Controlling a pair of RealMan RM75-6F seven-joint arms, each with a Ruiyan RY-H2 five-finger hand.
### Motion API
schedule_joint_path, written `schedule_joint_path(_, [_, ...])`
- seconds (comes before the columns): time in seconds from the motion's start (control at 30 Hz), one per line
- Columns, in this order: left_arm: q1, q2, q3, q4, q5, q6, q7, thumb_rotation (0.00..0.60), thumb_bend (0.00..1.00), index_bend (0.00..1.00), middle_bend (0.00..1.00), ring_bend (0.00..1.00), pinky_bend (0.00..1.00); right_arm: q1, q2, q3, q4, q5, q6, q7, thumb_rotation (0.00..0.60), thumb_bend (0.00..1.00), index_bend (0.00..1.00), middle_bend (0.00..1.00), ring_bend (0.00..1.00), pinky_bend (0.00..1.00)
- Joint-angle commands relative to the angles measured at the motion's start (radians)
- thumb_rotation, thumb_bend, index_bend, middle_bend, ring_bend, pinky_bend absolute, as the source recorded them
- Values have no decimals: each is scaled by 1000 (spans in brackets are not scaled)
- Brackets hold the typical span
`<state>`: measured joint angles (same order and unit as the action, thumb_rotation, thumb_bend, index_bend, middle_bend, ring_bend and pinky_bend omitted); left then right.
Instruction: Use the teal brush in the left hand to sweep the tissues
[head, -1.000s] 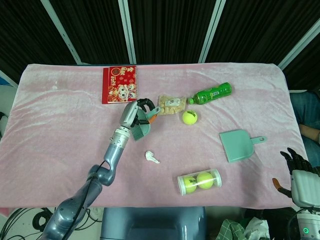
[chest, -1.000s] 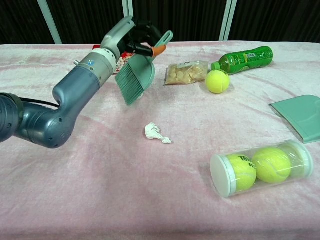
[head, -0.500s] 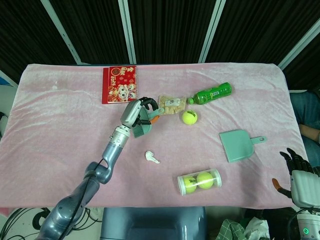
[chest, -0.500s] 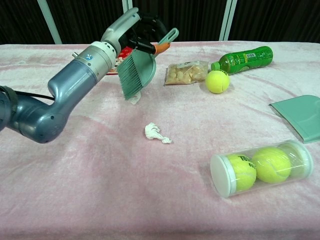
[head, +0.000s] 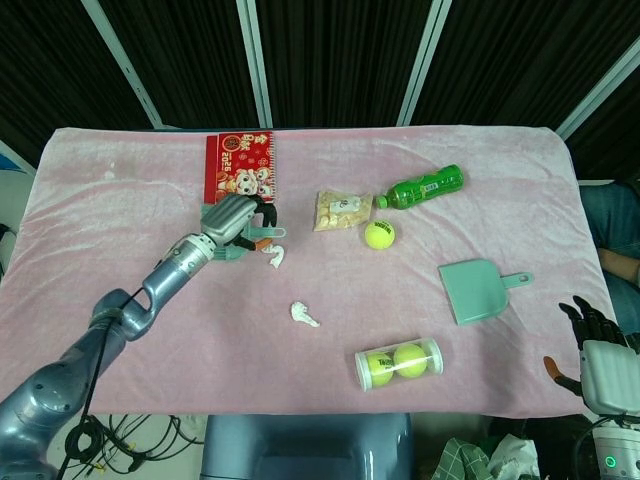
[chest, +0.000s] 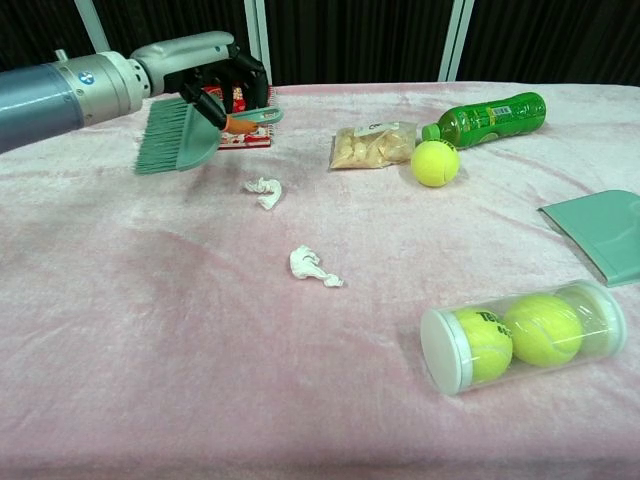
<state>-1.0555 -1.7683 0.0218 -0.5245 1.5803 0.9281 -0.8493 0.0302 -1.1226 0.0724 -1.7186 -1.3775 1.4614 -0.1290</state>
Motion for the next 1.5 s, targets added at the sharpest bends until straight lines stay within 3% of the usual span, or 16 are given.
schedule_joint_path(0.03, [31, 125, 57, -170, 27, -63, 89, 600, 437, 790, 656, 337, 447, 0, 0, 0, -1, 2, -1, 1, 600, 171, 192, 87, 136, 183])
schedule_joint_path(0.33, [74, 265, 111, -370, 29, -119, 189, 600, 438, 790, 653, 337, 441, -1, 1, 2, -2, 3, 2, 2, 600, 171, 193, 87, 136, 183])
schedule_joint_path(0.5, [114, 284, 123, -400, 9, -125, 215, 600, 438, 790, 645, 337, 441, 0, 1, 2, -2, 1, 0, 2, 600, 171, 193, 87, 136, 183])
schedule_joint_path(0.63, [150, 248, 122, -373, -6, -125, 198, 600, 438, 754, 615, 330, 437, -2, 1, 2, -3, 1, 3, 3, 600, 171, 193, 87, 136, 183])
schedule_joint_path(0.73, [155, 228, 128, -349, 4, -126, 184, 600, 427, 616, 538, 274, 407, -2, 1, 2, -3, 1, 4, 2, 600, 171, 193, 87, 136, 183])
schedule_joint_path(0.8, [155, 220, 131, -338, 10, -129, 183, 600, 364, 473, 458, 217, 372, -2, 1, 2, -3, 1, 4, 2, 600, 171, 194, 87, 136, 183])
schedule_joint_path(0.93, [141, 208, 137, -318, 13, -181, 203, 600, 233, 318, 277, 75, 241, -3, 1, 2, -4, 0, 4, 2, 600, 171, 197, 87, 137, 183])
schedule_joint_path(1.0, [133, 207, 130, -319, 5, -206, 224, 600, 212, 258, 178, 16, 174, -2, 1, 2, -4, 0, 4, 2, 600, 171, 198, 87, 136, 183])
schedule_joint_path(1.1, [130, 214, 110, -335, -10, -204, 241, 600, 210, 214, 103, 0, 156, -2, 1, 2, -4, -1, 3, 4, 600, 171, 201, 87, 136, 183])
schedule_joint_path(1.33, [140, 384, 5, -571, -82, -108, 338, 600, 210, 209, 126, 0, 165, 0, 2, 3, -4, -5, 2, 8, 600, 171, 202, 87, 136, 183])
schedule_joint_path(1.5, [190, 510, -25, -759, -143, -44, 486, 600, 209, 239, 140, 34, 175, 1, 2, 5, -2, -2, 1, 8, 600, 170, 203, 87, 136, 183])
